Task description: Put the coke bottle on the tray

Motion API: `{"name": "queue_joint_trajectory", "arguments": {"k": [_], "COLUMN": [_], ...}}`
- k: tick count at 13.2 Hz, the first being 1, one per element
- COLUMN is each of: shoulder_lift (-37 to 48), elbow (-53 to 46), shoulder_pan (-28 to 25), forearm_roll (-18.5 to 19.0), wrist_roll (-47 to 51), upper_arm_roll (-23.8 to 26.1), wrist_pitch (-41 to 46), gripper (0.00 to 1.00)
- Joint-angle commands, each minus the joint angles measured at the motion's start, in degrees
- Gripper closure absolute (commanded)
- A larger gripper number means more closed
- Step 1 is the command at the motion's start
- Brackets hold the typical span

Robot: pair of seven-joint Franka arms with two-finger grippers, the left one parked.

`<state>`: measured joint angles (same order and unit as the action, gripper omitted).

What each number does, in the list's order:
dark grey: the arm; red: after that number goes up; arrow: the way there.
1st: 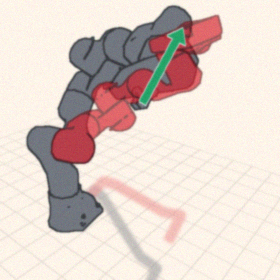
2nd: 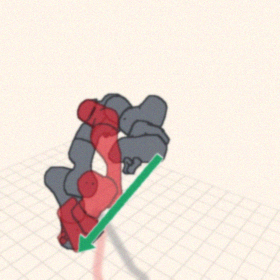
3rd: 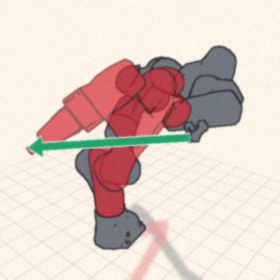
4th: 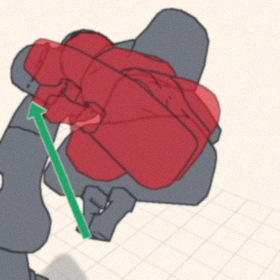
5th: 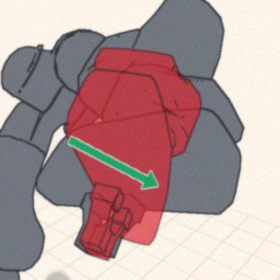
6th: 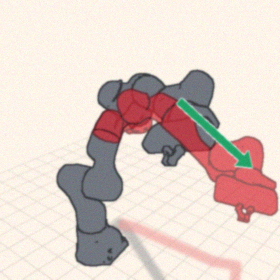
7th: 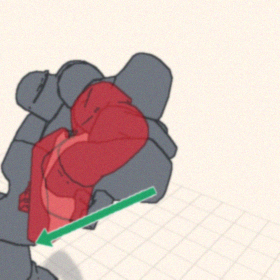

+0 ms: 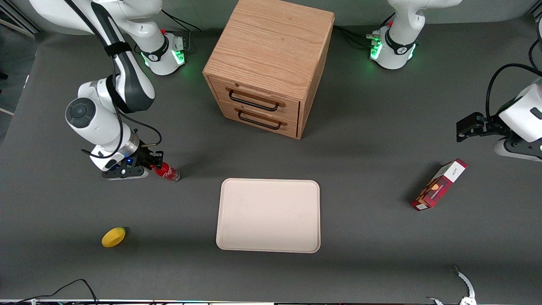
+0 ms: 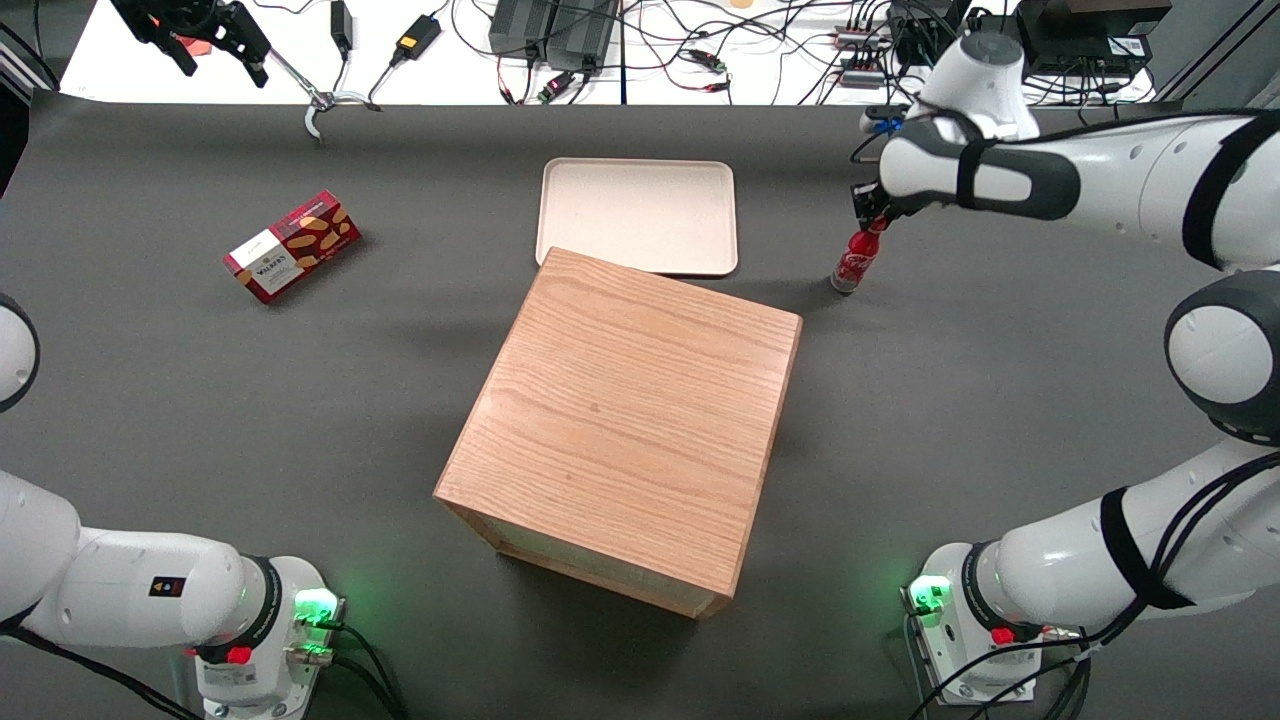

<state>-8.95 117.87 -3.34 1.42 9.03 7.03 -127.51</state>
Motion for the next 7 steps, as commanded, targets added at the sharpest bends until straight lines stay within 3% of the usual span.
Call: {"name": "queue_joint_trajectory", "arguments": {"k": [1, 5, 7], "shoulder_lift": [-0.9, -3.3, -4.1], "elbow": [-18.0, -39.0, -44.7], "shoulder_pan": [-0.3, -0.4, -0.4], "forearm_roll": [1.1, 2.2, 2.2], "wrist_roll": [-0.3, -0.6, -1.1], "upper_arm_roll": [0.1, 0.1, 0.1], "wrist_pitch": [19.7, 39.4, 43.7], "gripper": [1.0, 1.0, 1.0]}}
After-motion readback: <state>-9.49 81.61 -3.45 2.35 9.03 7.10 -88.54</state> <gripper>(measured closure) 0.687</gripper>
